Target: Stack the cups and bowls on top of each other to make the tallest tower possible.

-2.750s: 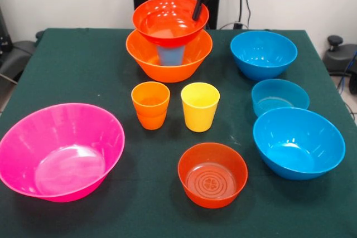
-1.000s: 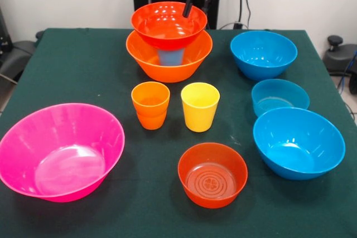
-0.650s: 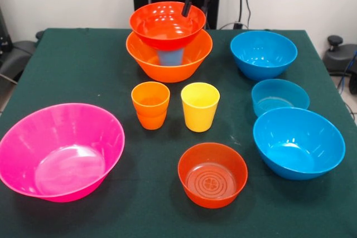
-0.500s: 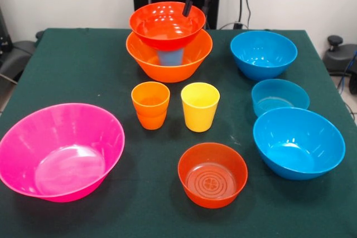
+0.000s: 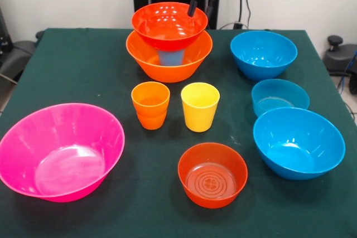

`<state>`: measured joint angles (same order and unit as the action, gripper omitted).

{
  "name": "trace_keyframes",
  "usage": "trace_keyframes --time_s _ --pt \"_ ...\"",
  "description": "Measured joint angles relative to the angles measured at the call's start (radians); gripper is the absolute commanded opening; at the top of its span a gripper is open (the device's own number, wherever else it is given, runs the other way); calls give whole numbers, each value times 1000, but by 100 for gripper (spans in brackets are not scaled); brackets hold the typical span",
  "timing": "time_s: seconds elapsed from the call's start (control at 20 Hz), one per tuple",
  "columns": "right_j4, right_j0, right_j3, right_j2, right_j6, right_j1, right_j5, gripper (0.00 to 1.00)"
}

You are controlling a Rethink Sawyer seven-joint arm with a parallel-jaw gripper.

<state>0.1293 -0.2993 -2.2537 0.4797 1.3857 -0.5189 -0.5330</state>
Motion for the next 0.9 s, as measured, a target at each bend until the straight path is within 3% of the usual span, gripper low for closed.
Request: trace_keyframes --time_s 0.65,0.9 --pt "0 -18 0 -17 1 -23 90 100" --pt "0 -18 0 -25 1 -65 148 100"
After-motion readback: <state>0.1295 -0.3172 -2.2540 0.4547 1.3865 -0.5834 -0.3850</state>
